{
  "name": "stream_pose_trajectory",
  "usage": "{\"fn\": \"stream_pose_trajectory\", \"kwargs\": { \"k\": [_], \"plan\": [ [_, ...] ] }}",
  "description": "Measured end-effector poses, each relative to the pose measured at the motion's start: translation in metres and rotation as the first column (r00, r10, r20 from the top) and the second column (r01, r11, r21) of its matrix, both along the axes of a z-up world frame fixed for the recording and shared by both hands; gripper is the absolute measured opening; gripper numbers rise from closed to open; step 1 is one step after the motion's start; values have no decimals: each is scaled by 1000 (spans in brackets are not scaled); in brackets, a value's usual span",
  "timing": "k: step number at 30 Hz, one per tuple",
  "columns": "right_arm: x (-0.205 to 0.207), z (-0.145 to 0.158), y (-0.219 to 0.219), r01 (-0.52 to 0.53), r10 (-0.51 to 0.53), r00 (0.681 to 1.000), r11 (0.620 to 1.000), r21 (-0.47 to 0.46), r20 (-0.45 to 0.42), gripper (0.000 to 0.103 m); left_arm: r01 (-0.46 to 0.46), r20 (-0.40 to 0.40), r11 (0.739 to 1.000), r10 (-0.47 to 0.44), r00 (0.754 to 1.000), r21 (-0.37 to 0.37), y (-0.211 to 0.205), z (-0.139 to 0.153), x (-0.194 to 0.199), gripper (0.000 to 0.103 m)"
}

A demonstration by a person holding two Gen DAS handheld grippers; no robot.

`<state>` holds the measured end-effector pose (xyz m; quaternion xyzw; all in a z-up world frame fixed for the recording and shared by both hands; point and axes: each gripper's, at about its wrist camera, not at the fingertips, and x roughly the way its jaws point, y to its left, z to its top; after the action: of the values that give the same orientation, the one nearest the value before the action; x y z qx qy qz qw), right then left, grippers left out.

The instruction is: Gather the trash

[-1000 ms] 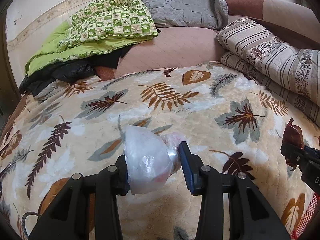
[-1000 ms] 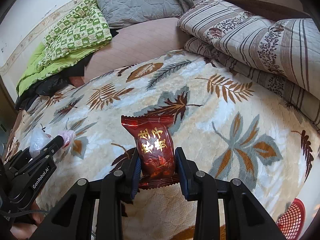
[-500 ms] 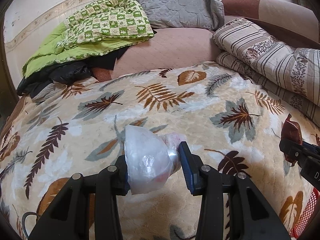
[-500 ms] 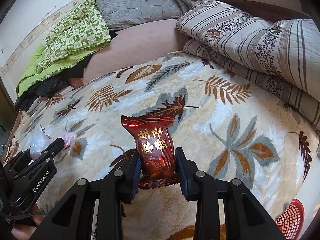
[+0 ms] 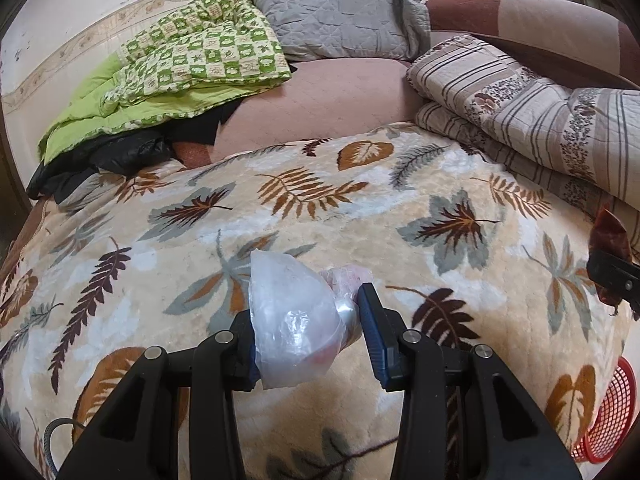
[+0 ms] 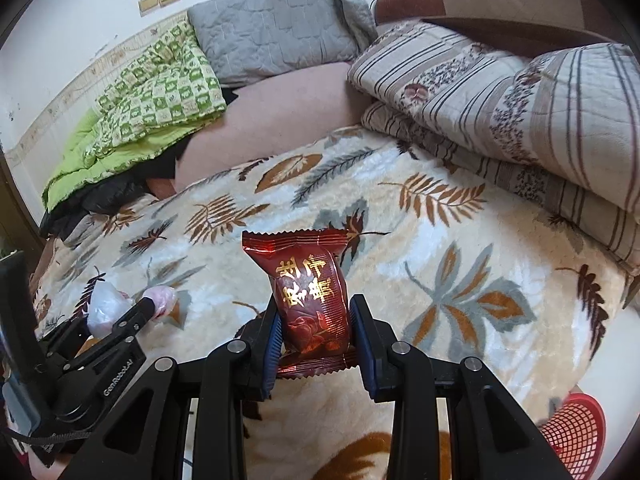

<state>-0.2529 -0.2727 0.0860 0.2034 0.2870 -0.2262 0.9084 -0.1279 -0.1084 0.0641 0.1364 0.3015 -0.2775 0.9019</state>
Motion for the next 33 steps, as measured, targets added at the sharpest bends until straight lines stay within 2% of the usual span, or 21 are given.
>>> {"fn": "stream_pose_trajectory", "kwargs": {
  "k": [10, 17, 20, 21, 24, 28, 33],
  "plan": [
    [-59, -1, -14, 102, -103, 994, 994, 50, 21, 35, 73, 10, 997, -73, 997, -19, -6, 15, -37, 40],
    [-101, -1, -23, 159, -159, 987, 986, 52, 6, 35, 137, 13, 991, -137, 990, -6, -18, 16, -67, 40],
    [-123, -2, -32, 168, -173, 984, 979, 118, 37, 35, 156, 13, 988, -156, 988, -2, -23, 18, -76, 40],
    [-131, 0, -35, 182, -186, 982, 977, 111, 33, 35, 162, 10, 987, -161, 987, -3, -24, 19, -78, 40],
    [-152, 3, -41, 231, -232, 973, 971, 61, 17, 35, 190, 2, 982, -190, 982, -8, -31, 24, -88, 40],
    [-184, -3, -55, 273, -276, 961, 958, 93, 15, 35, 235, 17, 972, -235, 972, 0, -43, 31, -108, 40],
    [-224, -19, -63, 323, -323, 946, 940, 107, -10, 35, 310, -9, 951, -310, 951, -2, -68, 39, -134, 40]
  ]
}}
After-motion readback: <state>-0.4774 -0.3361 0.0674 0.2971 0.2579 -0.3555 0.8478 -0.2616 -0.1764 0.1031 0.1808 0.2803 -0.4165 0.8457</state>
